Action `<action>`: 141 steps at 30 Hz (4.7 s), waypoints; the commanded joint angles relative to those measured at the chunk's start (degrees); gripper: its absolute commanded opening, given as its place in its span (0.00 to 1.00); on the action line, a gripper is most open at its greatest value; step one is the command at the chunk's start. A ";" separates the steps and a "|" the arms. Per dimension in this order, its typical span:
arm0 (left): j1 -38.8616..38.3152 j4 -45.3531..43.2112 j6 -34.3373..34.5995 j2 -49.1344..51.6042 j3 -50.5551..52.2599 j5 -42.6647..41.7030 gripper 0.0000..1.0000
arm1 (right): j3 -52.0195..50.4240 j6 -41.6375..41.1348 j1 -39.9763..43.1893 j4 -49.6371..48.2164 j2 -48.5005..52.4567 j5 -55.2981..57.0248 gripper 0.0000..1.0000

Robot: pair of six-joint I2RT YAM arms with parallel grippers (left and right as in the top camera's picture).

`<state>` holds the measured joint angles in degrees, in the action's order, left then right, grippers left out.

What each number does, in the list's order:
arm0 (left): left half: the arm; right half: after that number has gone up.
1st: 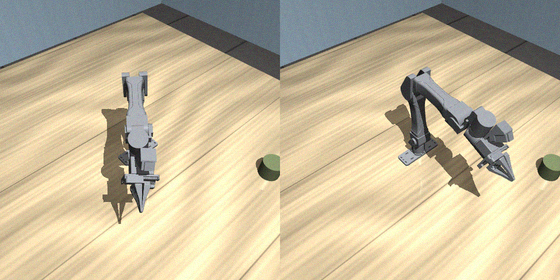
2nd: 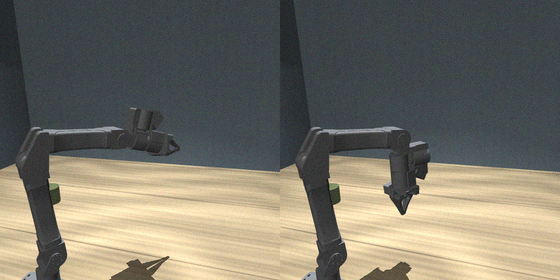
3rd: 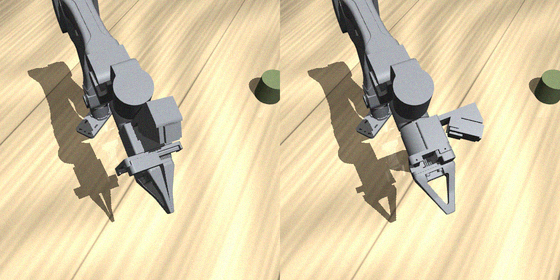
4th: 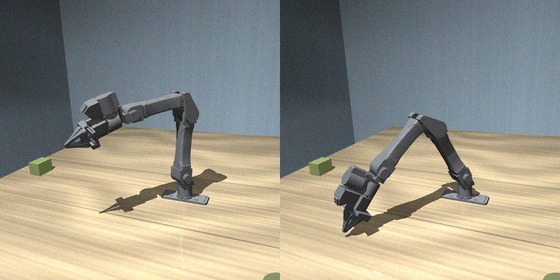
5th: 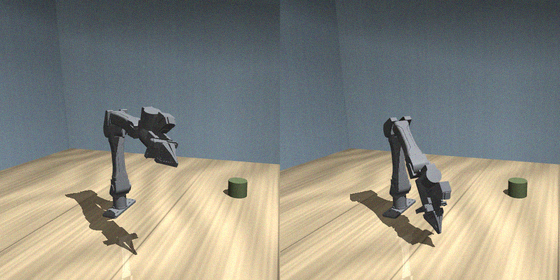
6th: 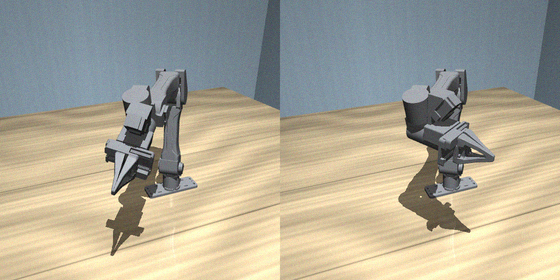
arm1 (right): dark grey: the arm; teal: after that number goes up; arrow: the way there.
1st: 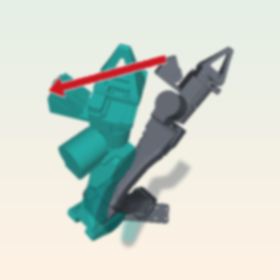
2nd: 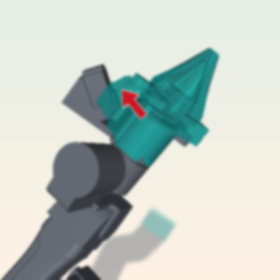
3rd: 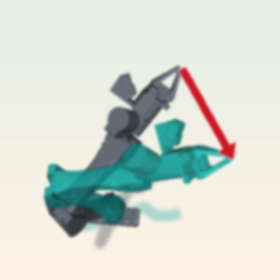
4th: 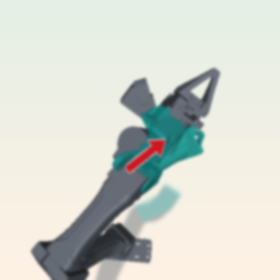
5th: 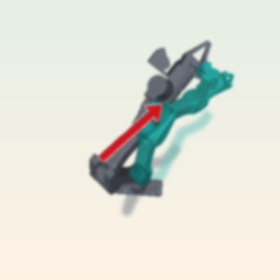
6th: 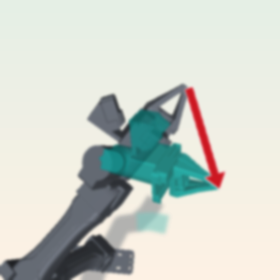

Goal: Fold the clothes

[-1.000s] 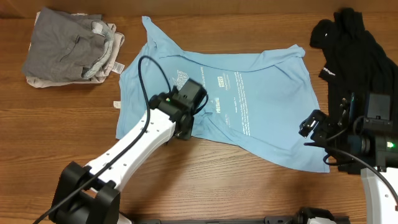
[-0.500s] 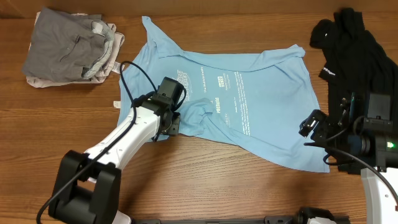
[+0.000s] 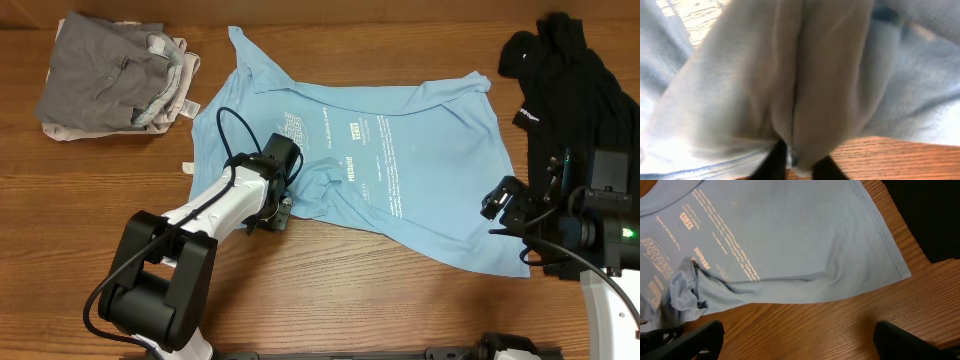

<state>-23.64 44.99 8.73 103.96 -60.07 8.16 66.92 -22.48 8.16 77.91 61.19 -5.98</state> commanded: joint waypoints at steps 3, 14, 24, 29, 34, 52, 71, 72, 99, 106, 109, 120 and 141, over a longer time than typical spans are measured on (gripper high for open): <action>-0.26 4.13 1.20 1.11 -1.14 3.93 0.04 | 0.07 0.15 -0.11 -0.46 -0.28 -0.09 1.00; 2.95 23.78 5.01 -1.88 -18.60 8.81 0.04 | 0.04 -0.02 -0.11 4.15 0.55 -0.09 1.00; 6.38 24.09 4.11 -3.37 -20.79 8.98 0.04 | -4.96 -1.90 -0.11 4.61 11.58 -0.37 1.00; 10.21 22.01 3.91 -3.37 -20.94 8.96 0.04 | -7.04 -7.58 -0.11 0.07 17.25 -2.25 0.99; 14.49 20.94 3.96 -3.37 -22.08 8.24 0.04 | -7.41 -13.38 -0.09 -4.39 22.32 -1.44 0.99; 17.29 10.86 3.89 -3.37 -22.27 8.13 0.04 | -19.76 -24.28 -0.04 -15.13 25.94 -1.22 0.93; 17.35 8.66 3.45 -3.37 -22.27 8.79 0.08 | -26.25 -30.29 1.53 -23.65 25.97 11.37 0.84; 17.35 8.63 3.48 -3.37 -22.27 8.79 0.08 | -28.00 -30.29 2.25 -24.92 25.97 11.52 0.81; 17.35 21.05 5.44 -8.74 -29.90 8.50 0.04 | -12.11 -14.16 6.34 -8.90 11.47 3.13 0.04; 17.25 26.38 5.44 -13.29 -29.90 8.33 0.04 | -7.54 -10.03 6.34 -0.07 5.05 2.43 0.05; 17.25 28.92 5.46 -13.40 -29.90 8.33 0.04 | -7.52 -10.03 6.34 1.64 2.40 1.77 0.04; 17.22 31.01 5.42 -21.33 -29.88 8.31 0.04 | -3.04 -8.87 6.34 6.38 -5.55 1.90 0.04; 17.22 11.17 3.04 -1.33 -27.91 5.27 0.04 | -3.06 1.88 6.34 -8.57 20.68 1.79 0.04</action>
<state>-6.37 57.71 13.13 99.81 -88.51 14.11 62.52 -23.11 14.22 70.19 80.44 -4.49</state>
